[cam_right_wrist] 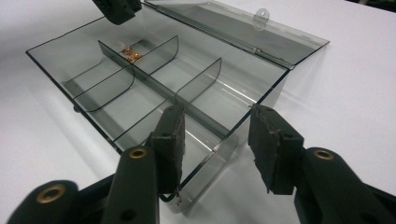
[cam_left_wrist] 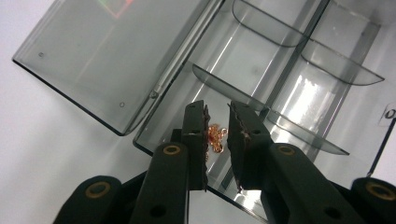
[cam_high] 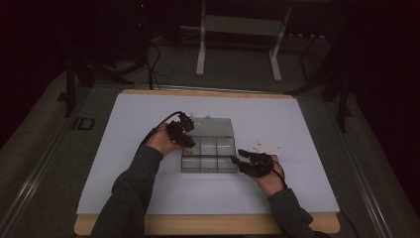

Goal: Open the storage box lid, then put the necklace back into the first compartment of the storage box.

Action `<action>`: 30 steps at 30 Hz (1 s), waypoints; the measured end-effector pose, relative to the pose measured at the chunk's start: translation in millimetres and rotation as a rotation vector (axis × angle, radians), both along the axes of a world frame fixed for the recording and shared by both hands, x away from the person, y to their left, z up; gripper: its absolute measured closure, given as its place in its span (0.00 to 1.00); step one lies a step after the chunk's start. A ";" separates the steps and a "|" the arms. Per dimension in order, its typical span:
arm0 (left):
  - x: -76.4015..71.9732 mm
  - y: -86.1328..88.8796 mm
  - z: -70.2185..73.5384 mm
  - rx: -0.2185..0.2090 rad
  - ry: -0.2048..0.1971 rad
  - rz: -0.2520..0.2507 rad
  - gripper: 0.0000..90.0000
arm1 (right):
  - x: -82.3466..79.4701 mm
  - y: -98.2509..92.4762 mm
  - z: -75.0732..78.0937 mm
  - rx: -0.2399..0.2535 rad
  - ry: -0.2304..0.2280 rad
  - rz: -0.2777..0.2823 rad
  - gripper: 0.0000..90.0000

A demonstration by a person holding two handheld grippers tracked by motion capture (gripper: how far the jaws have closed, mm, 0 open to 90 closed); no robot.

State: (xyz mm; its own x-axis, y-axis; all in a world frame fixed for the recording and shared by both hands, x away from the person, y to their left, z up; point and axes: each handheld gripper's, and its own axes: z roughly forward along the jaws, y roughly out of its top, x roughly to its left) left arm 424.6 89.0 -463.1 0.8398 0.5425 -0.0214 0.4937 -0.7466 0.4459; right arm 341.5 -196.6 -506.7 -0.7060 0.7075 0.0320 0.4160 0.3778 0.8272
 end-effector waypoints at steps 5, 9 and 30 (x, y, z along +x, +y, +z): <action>-2.4 4.4 4.4 -0.019 -0.028 0.027 0.86 | -0.1 -0.2 0.3 0.002 -0.004 -0.010 0.61; -4.9 9.9 5.4 -0.050 -0.042 0.052 0.86 | -0.2 -0.1 0.7 0.001 -0.007 -0.011 0.61; -47.2 41.6 -4.2 -0.168 -0.149 0.225 0.81 | 2.5 0.2 4.5 0.011 0.012 -0.018 0.69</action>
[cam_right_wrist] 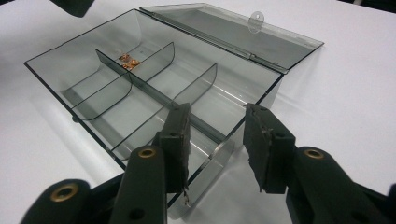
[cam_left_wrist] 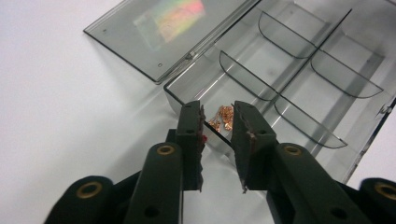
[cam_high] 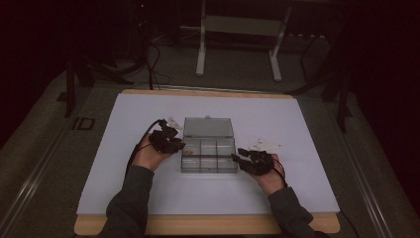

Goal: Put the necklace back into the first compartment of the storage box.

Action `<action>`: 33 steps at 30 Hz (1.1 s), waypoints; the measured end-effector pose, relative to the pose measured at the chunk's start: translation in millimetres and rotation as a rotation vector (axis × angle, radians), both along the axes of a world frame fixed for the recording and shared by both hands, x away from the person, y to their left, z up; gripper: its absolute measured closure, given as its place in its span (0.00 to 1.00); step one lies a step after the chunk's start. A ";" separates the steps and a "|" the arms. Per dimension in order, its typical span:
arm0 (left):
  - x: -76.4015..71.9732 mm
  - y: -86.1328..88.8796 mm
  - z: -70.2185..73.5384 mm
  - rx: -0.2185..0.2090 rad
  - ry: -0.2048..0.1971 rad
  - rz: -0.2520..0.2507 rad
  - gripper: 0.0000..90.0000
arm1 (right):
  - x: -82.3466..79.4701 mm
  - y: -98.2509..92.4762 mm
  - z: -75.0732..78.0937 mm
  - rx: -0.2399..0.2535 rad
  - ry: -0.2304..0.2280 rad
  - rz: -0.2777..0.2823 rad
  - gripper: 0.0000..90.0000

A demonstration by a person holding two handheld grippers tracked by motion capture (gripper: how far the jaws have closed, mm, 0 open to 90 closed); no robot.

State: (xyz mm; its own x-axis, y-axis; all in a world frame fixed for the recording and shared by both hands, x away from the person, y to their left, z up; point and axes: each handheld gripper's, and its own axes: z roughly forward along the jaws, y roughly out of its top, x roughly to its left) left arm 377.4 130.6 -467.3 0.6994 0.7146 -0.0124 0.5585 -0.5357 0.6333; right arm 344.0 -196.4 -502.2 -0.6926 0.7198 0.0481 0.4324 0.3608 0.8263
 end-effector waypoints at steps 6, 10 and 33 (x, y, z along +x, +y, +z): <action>-11.4 6.3 -8.1 -0.035 -0.013 0.049 0.77 | 1.6 2.9 0.8 0.001 0.009 0.001 0.70; -14.5 7.8 -15.2 -0.048 0.002 0.058 0.76 | 3.3 2.4 2.4 0.005 0.015 -0.001 0.72; -28.9 12.0 -27.2 -0.152 -0.001 0.115 0.68 | 31.7 7.5 17.3 -0.015 0.003 -0.021 0.92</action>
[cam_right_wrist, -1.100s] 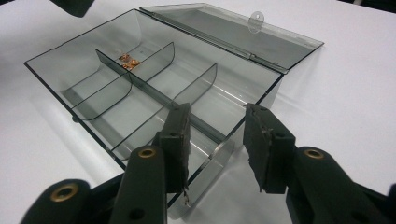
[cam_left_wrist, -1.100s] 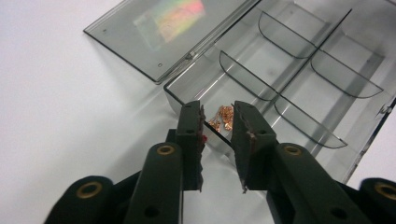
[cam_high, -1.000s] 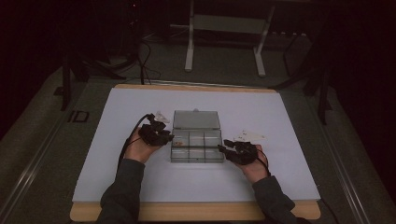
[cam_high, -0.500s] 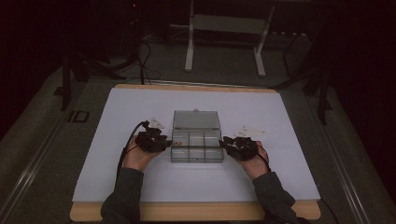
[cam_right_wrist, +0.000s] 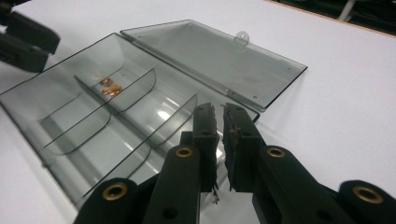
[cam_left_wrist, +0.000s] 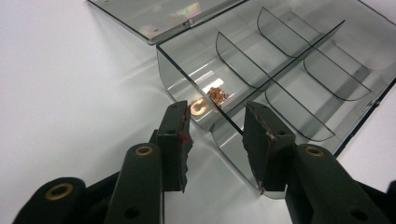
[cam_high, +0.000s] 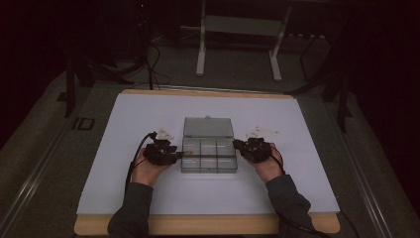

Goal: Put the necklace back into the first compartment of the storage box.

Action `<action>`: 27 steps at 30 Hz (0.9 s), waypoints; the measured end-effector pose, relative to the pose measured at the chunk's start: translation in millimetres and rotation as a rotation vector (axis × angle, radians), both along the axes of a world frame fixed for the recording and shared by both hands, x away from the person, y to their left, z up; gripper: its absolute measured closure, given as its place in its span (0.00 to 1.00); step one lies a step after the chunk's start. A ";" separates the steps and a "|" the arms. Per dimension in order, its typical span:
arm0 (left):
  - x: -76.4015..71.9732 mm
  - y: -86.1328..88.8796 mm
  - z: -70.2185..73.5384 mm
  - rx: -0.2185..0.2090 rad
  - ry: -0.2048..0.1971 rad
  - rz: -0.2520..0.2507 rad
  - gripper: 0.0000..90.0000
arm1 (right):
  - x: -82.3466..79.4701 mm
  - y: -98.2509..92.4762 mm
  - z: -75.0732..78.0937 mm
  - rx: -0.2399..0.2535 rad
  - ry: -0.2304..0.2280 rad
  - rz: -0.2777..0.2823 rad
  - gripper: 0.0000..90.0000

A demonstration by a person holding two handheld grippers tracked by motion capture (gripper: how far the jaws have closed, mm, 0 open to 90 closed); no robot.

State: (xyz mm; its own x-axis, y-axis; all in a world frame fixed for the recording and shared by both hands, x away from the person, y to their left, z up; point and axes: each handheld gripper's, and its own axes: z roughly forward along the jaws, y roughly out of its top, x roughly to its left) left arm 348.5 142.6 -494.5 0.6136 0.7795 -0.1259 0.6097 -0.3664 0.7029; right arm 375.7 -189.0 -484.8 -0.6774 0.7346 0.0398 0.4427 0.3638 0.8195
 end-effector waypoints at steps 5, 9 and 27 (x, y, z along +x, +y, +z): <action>-2.8 0.3 1.5 -0.018 0.005 -0.017 0.68 | 8.6 -0.8 1.7 0.017 0.013 -0.012 0.87; -5.1 -0.5 1.9 -0.024 0.004 -0.021 0.67 | 15.6 -0.7 3.2 0.010 0.035 -0.008 0.81; -10.7 0.7 -2.3 -0.037 0.008 -0.015 0.66 | 50.3 0.1 -4.6 0.063 0.159 -0.032 0.67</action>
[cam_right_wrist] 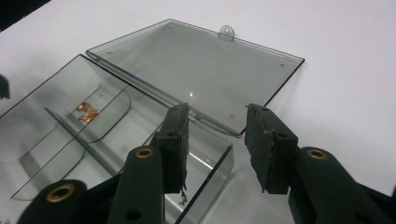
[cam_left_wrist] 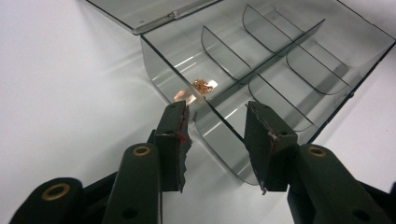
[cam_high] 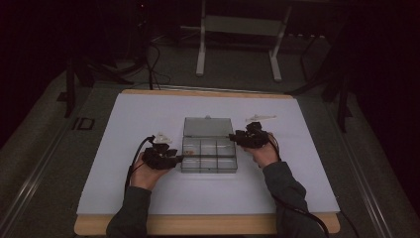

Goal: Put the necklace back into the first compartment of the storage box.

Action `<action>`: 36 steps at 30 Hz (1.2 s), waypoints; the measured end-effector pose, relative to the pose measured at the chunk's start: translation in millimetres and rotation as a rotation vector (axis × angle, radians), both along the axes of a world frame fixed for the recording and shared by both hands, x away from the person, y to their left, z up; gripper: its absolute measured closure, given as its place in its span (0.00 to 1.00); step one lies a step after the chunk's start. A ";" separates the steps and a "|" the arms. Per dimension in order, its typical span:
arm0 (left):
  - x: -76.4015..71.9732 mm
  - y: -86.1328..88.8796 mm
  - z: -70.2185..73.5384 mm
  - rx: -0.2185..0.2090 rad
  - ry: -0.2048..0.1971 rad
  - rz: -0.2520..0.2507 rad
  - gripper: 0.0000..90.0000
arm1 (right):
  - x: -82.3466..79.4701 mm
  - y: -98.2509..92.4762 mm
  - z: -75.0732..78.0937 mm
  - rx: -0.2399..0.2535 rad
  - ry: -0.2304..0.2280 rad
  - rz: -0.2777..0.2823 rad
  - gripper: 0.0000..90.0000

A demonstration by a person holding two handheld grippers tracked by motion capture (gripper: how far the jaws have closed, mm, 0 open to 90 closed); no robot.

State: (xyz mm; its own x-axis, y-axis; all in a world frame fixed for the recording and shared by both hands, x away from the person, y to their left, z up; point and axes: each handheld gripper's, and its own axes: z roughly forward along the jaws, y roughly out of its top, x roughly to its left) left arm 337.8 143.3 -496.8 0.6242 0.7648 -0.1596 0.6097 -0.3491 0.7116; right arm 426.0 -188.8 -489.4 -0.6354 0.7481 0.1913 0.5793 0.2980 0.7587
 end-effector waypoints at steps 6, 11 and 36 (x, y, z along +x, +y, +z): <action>-0.4 -4.3 -3.6 0.005 0.015 -0.018 0.66 | 11.2 0.9 -3.9 -0.001 0.029 -0.015 0.66; -0.4 -5.5 -4.7 0.008 0.017 -0.020 0.66 | 17.6 0.6 -6.6 -0.002 0.039 -0.024 0.66; 0.3 -12.5 -10.1 0.030 0.032 -0.035 0.65 | 46.7 -2.5 -21.5 0.101 0.216 -0.070 0.66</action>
State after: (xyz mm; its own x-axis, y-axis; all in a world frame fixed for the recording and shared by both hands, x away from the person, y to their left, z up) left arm 338.1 130.8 -507.0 0.6453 0.7476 -0.1571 0.6192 -0.3915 0.6807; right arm 472.7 -191.4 -510.9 -0.5185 0.7592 0.3934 0.7482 0.1801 0.6385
